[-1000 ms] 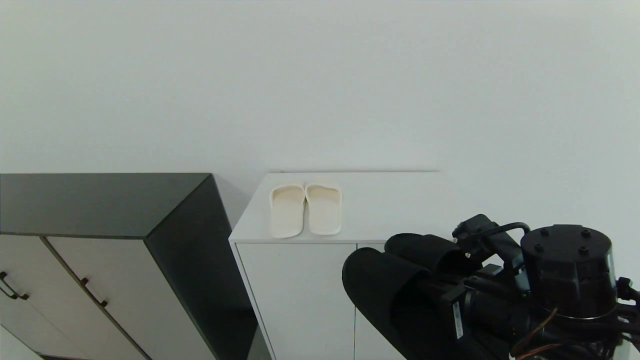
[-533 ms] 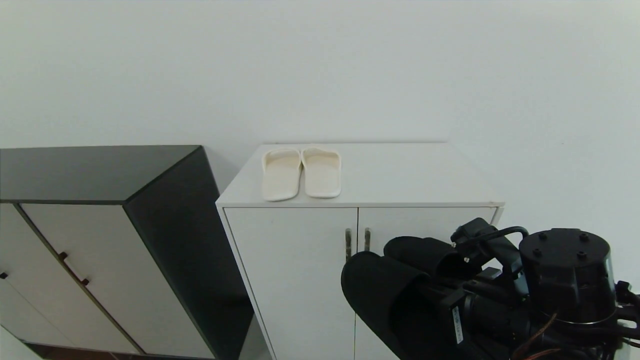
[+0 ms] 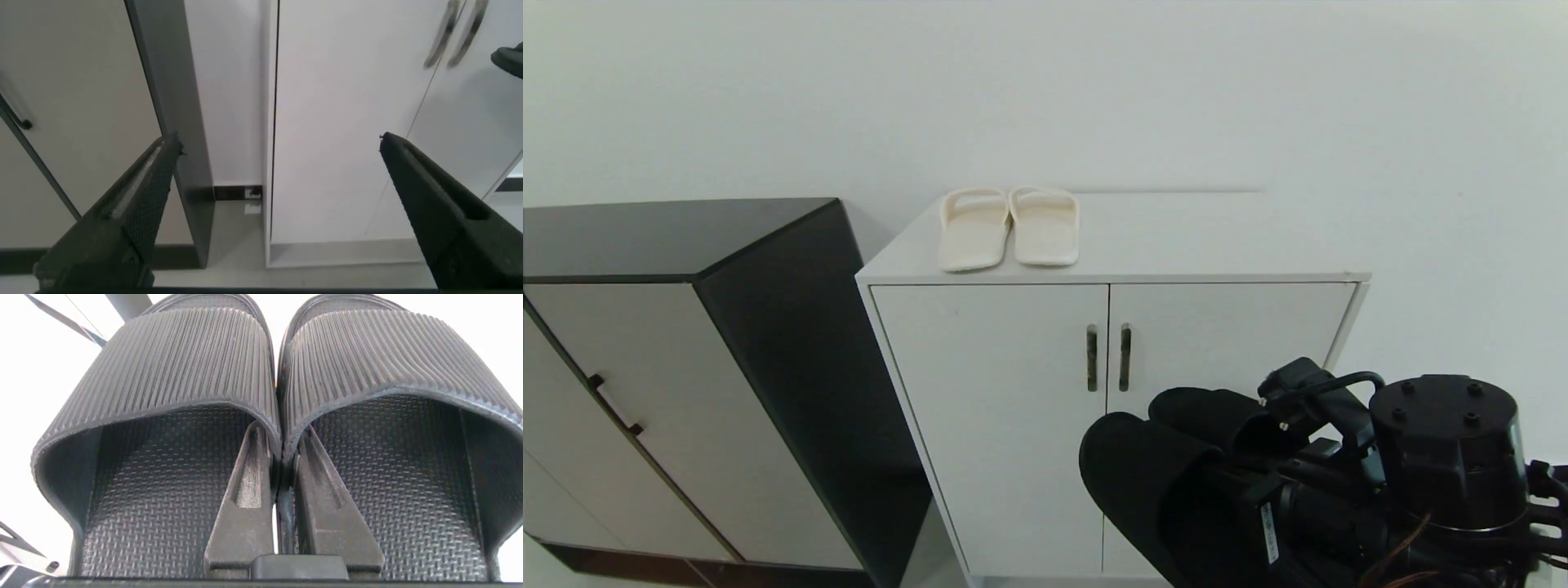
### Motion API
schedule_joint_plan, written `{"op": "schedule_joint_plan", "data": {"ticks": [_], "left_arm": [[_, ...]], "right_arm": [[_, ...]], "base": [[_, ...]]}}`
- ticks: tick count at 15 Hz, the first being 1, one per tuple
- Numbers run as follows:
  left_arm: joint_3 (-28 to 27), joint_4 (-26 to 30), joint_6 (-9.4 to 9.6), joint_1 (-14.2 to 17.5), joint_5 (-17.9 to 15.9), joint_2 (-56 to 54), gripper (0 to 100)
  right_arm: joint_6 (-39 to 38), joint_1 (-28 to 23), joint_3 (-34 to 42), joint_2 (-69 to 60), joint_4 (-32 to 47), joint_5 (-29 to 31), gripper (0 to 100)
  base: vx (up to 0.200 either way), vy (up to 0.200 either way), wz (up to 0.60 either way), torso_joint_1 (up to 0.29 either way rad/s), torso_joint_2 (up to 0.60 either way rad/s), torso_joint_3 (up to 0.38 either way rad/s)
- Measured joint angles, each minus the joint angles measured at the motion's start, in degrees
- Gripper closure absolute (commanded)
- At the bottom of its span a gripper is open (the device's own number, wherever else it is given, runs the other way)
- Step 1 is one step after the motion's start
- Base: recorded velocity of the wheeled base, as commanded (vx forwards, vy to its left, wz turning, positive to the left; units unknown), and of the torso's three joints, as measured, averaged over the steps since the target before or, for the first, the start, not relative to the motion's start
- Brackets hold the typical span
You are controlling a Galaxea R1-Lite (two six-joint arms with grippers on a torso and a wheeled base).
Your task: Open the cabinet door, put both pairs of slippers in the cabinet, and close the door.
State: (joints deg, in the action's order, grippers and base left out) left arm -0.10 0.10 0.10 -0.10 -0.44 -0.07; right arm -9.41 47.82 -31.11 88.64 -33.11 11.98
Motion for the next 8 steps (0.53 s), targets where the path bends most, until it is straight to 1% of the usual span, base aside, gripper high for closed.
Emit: {"op": "schedule_joint_plan", "data": {"ticks": [2,8], "left_arm": [[0.0,0.09,0.52,0.0,-0.22,0.0,0],[-0.09,0.2,0.5,0.0,-0.24,1.19,0]], "right_arm": [[-0.02,-0.01,0.0,0.06,0.0,0.0,100],[0.02,-0.01,0.74,0.09,-0.01,-0.11,100]], "base": [[0.0,0.0,0.0,-0.161,0.47,0.315],[0.0,0.0,0.0,-0.123,0.46,0.342]]}}
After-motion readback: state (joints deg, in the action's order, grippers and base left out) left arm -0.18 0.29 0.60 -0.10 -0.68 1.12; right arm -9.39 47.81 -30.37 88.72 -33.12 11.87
